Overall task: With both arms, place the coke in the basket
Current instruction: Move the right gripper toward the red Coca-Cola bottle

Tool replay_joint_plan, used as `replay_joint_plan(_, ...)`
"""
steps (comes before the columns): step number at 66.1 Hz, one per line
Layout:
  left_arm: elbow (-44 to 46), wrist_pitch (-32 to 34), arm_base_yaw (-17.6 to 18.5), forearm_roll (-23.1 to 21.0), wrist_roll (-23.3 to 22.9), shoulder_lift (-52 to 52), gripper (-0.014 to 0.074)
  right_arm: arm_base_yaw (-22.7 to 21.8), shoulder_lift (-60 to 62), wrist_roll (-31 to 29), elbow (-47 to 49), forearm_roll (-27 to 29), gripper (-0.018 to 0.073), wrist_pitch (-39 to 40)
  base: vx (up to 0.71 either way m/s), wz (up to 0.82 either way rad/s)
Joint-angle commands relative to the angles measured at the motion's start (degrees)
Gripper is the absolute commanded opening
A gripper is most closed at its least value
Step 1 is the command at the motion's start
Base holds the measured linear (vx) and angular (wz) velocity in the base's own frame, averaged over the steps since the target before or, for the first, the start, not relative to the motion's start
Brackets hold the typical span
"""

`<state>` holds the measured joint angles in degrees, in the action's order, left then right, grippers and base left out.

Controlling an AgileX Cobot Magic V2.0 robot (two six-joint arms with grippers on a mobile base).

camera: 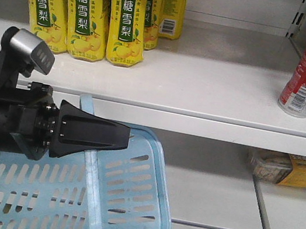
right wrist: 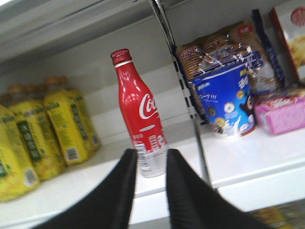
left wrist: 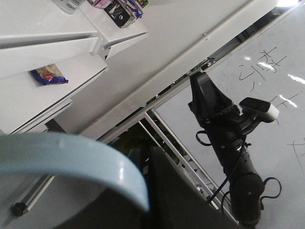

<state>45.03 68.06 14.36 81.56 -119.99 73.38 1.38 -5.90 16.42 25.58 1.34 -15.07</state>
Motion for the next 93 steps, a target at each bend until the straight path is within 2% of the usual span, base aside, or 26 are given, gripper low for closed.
replay_joint_plan(1, 1.8, 11.0, 0.2, -6.1, 1.0, -1.8, -0.0006, -0.1, -4.2, -4.7, 3.0, -1.7, 0.0397, 3.0, 0.00, 0.00)
replay_joint_plan(8, 1.8, 11.0, 0.2, -6.1, 1.0, -1.8, -0.0006, -0.1, -6.5, -5.3, 2.8, -1.3, 0.0547, 7.0, 0.00, 0.00)
replay_joint_plan(15, 1.8, 11.0, 0.2, -6.1, 1.0, -1.8, -0.0006, -0.1, -9.2, -5.1, 3.3, -1.3, 0.0627, 10.8, 0.00, 0.00)
replay_joint_plan(27, 1.8, 11.0, 0.2, -6.1, 1.0, -1.8, -0.0006, -0.1, -18.0, -7.9, 10.5, -1.8, 0.0624, 8.9, 0.00, 0.00)
replay_joint_plan(42, 1.8, 11.0, 0.2, -6.1, 1.0, -1.8, -0.0006, 0.0, -31.0, -13.5, 23.1, -1.3, 0.0597, 2.2, 0.00, 0.00)
replay_joint_plan(51, 1.8, 11.0, 0.2, -6.1, 1.0, -1.8, -0.0006, 0.0, -38.0, -21.2, 29.7, 2.4, 0.0594, -2.1, 0.00, 0.00)
replay_joint_plan(66, 1.8, 11.0, 0.2, -6.1, 1.0, -1.8, -0.0006, 0.0, -44.6, -36.2, 34.6, 19.3, 0.0594, -3.7, 0.00, 0.00)
replay_joint_plan(72, 1.8, 11.0, 0.2, -6.1, 1.0, -1.8, -0.0006, 0.0, -46.1, -43.2, 34.6, 23.4, 0.0594, -1.5, 0.00, 0.00)
replay_joint_plan(83, 1.8, 11.0, 0.2, -6.1, 1.0, -1.8, -0.0006, 0.0, -48.5, -47.6, 35.4, 28.4, 0.0594, 2.0, 0.00, 0.00)
replay_joint_plan(93, 1.8, 11.0, 0.2, -6.1, 1.0, -1.8, -0.0006, 0.0, -52.2, -49.6, 38.3, 29.6, 0.0594, 2.5, 0.00, 0.00)
